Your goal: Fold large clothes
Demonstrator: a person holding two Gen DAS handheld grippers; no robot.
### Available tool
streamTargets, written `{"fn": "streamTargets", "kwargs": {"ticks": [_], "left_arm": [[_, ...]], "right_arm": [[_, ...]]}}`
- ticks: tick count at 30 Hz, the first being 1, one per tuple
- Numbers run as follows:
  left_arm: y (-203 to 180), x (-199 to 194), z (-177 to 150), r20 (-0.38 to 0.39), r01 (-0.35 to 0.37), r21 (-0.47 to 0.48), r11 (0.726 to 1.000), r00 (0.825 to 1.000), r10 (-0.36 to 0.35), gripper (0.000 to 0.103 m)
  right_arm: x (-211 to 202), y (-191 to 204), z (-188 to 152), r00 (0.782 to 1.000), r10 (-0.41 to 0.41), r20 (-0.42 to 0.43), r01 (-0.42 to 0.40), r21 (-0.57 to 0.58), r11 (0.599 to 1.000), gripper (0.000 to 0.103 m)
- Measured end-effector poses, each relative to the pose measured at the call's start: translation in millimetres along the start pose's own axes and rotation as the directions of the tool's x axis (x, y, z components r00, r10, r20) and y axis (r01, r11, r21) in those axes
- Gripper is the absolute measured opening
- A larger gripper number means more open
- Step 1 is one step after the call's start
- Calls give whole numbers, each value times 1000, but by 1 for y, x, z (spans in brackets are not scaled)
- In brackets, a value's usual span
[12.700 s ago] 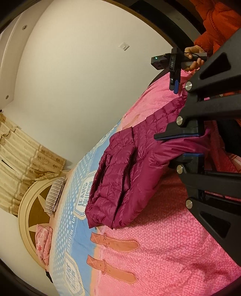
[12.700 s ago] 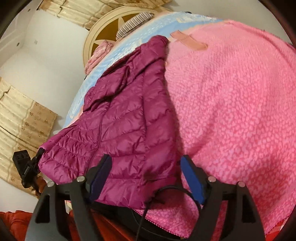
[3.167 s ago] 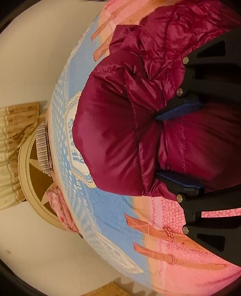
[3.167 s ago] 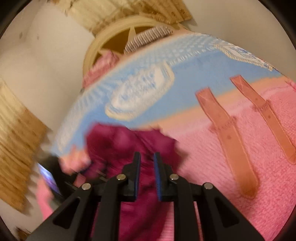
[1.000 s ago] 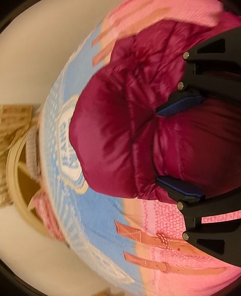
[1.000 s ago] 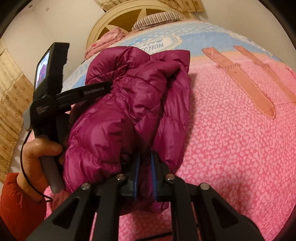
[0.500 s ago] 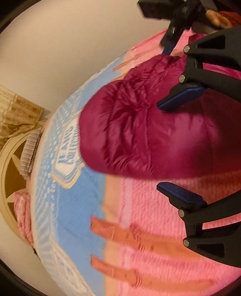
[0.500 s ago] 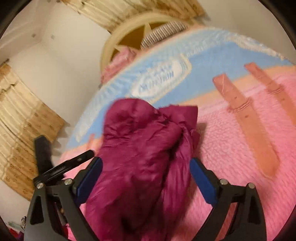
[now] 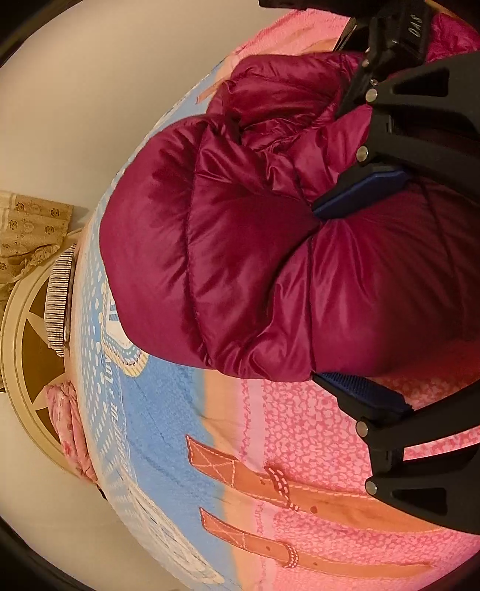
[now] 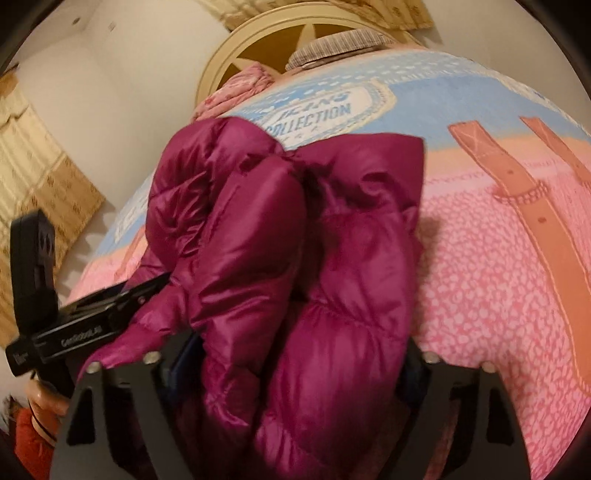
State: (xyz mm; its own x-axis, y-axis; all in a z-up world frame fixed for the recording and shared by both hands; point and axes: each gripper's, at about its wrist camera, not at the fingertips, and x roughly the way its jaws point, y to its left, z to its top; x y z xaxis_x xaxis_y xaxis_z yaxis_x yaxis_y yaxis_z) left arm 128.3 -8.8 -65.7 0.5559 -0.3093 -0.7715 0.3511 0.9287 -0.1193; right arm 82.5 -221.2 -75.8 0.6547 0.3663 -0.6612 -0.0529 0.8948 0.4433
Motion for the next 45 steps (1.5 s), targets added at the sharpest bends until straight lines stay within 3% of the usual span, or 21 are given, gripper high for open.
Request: {"fn": "streamTargets", "kwargs": {"ticks": [5, 11, 16, 28, 30, 32, 36, 41, 45], "left_arm": [[-4, 4, -1, 9, -24, 17, 1000, 1000, 24, 82], [-10, -3, -7, 23, -42, 43, 998, 999, 41, 77], [-12, -4, -8, 26, -51, 45, 998, 998, 50, 76], [-1, 2, -6, 9, 1, -3, 1000, 1000, -1, 79], [1, 0, -7, 7, 26, -10, 1000, 1000, -26, 73], [3, -5, -10, 9, 46, -21, 999, 999, -46, 65], [3, -27, -23, 27, 91, -34, 995, 996, -90, 55], [4, -58, -44, 23, 212, -111, 971, 977, -211, 52], [-29, -73, -49, -4, 259, -62, 964, 966, -260, 52]], "right_arm": [[0, 8, -12, 999, -34, -11, 33, -56, 998, 72], [0, 10, -16, 1000, -2, -22, 1, -54, 999, 54], [-1, 10, -16, 1000, 6, -21, -7, -49, 999, 52], [-4, -4, -15, 999, 32, -10, -32, -14, 999, 57], [-5, -4, -16, 1000, 25, -15, -26, -26, 999, 55], [-5, 2, -17, 999, 37, -21, -37, -16, 999, 45], [-17, 7, -26, 997, 70, -34, -69, 29, 997, 36], [-55, 10, -48, 995, 99, -30, -97, 56, 994, 30], [-94, 12, -66, 996, 91, 4, -91, 72, 993, 30]]}}
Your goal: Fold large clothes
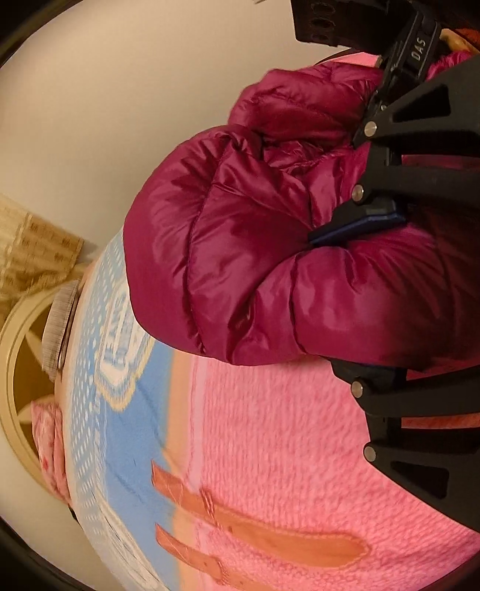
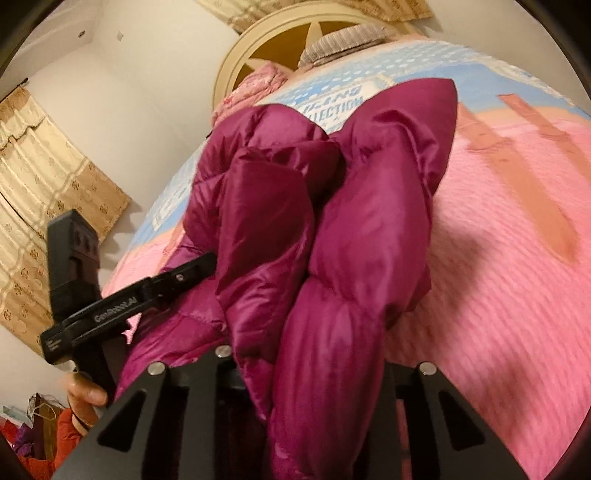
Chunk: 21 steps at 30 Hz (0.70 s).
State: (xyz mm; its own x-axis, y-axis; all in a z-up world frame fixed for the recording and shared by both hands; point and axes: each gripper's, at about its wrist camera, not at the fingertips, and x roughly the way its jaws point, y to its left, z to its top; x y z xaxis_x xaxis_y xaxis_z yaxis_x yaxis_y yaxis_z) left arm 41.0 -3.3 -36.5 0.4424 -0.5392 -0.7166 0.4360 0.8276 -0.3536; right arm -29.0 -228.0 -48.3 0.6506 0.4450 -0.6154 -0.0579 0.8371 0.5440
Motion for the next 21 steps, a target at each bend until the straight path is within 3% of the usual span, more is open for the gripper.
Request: {"fn": "streamTargets", "kwargs": {"ticks": [5, 10, 16, 21], "left_arm": [[-64, -4, 8, -5, 95, 106, 990, 995, -95, 52], [-143, 11, 22, -46, 203, 208, 957, 979, -198, 52], [-246, 53, 27, -119, 278, 335, 900, 960, -253, 52], [-301, 103, 26, -173, 263, 389, 883, 962, -211, 52]], "right_arm": [[-64, -7, -13, 993, -46, 104, 41, 49, 998, 30], [-135, -28, -15, 969, -116, 217, 93, 112, 989, 30], [-213, -71, -24, 905, -279, 320, 218, 212, 953, 30], [-241, -116, -32, 865, -370, 339, 272, 303, 913, 30]]}}
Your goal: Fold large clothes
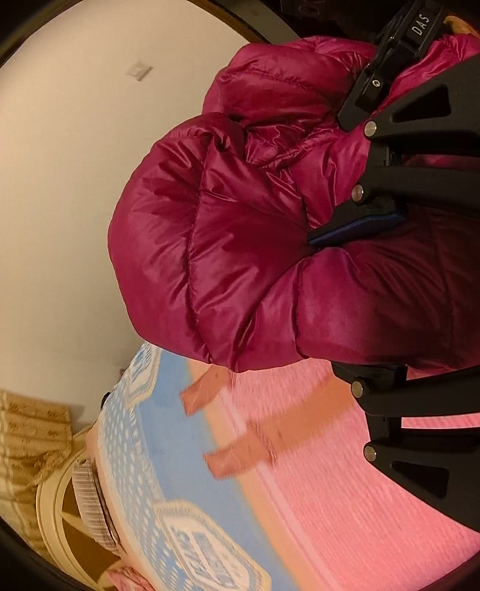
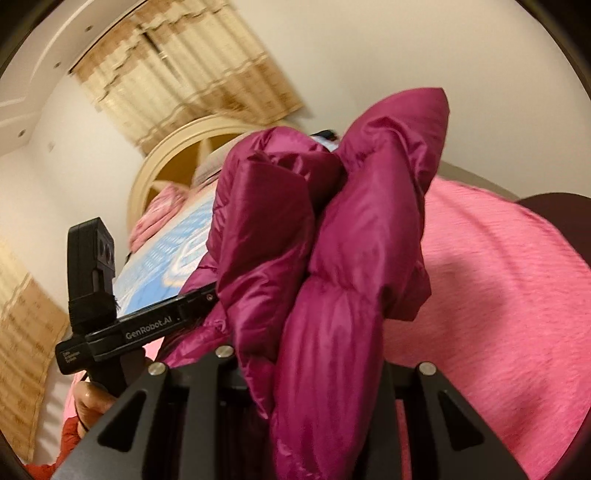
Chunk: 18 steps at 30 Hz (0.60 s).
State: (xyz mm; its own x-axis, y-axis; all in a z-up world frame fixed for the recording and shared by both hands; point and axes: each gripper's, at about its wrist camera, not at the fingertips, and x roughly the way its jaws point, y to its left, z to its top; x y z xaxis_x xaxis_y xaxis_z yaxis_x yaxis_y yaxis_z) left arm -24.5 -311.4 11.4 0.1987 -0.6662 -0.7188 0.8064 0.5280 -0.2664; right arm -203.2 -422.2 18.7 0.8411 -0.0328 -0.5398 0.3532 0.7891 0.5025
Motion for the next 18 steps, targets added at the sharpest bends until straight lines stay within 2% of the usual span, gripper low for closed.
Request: {"fn": "streamTargets", "kwargs": {"ticks": [3, 7, 12, 15, 18], "left_arm": [[-18, 33, 3, -39, -53, 32, 998, 998, 54, 52], [-15, 72, 3, -90, -124, 50, 991, 988, 128, 52], [-28, 88, 3, -61, -225, 92, 970, 971, 231, 55], [-34, 101, -3, -14, -309, 133, 942, 949, 313, 61], [-40, 104, -8, 30, -361, 141, 922, 932, 360, 63]], "right_arm": [[10, -26, 6, 999, -42, 2, 42, 31, 999, 30], [26, -53, 5, 997, -75, -23, 76, 62, 995, 30], [45, -83, 4, 995, -76, -62, 83, 114, 990, 30], [48, -88, 3, 996, -55, -67, 63, 136, 989, 31], [47, -92, 1, 997, -37, -65, 47, 147, 988, 31]]}}
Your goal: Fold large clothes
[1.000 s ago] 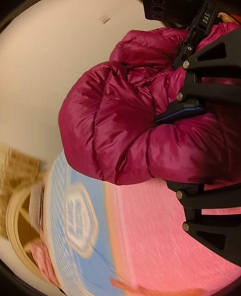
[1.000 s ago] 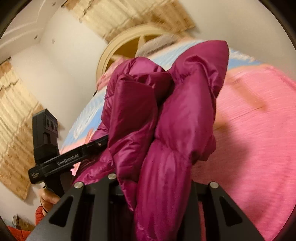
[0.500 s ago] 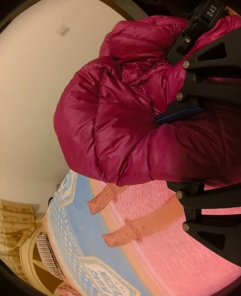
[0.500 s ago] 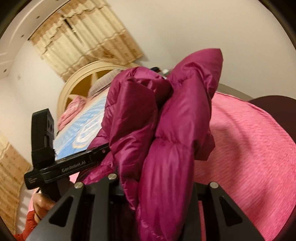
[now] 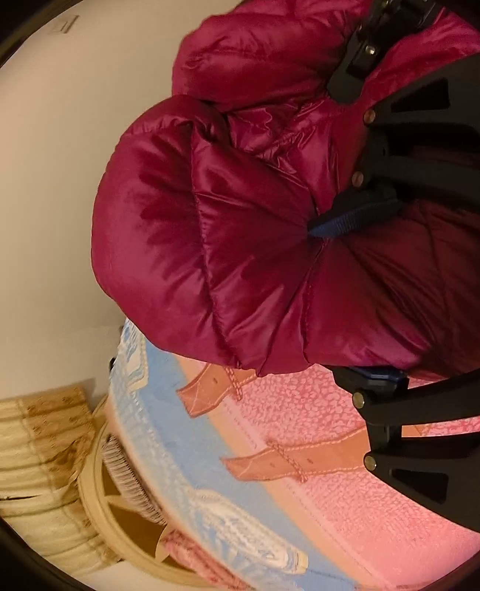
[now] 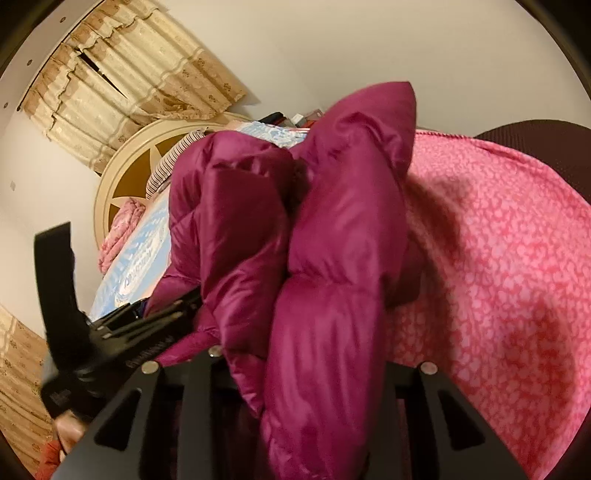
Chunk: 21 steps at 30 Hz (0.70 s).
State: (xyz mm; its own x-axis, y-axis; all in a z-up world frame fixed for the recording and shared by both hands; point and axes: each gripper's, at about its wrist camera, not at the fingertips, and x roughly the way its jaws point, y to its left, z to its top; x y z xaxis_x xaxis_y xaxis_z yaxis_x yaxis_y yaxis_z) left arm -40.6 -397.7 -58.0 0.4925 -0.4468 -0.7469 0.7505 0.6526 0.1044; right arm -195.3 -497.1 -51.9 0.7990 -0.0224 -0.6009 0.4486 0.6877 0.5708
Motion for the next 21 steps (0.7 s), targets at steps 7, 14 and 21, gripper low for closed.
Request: {"fn": "streamTargets", "kwargs": {"ticks": [7, 14, 21], "left_arm": [[-3, -6, -2, 42, -58, 44, 997, 998, 56, 69], [16, -20, -2, 27, -14, -11, 1000, 1000, 14, 72], [42, -58, -13, 81, -25, -92, 995, 996, 33, 77]], "right_arm": [[-4, -1, 2, 998, -68, 3, 68, -28, 997, 49], [-93, 36, 2, 956, -242, 167, 259, -87, 962, 60], [-107, 89, 10, 914, -290, 283, 344, -162, 925, 49]]}}
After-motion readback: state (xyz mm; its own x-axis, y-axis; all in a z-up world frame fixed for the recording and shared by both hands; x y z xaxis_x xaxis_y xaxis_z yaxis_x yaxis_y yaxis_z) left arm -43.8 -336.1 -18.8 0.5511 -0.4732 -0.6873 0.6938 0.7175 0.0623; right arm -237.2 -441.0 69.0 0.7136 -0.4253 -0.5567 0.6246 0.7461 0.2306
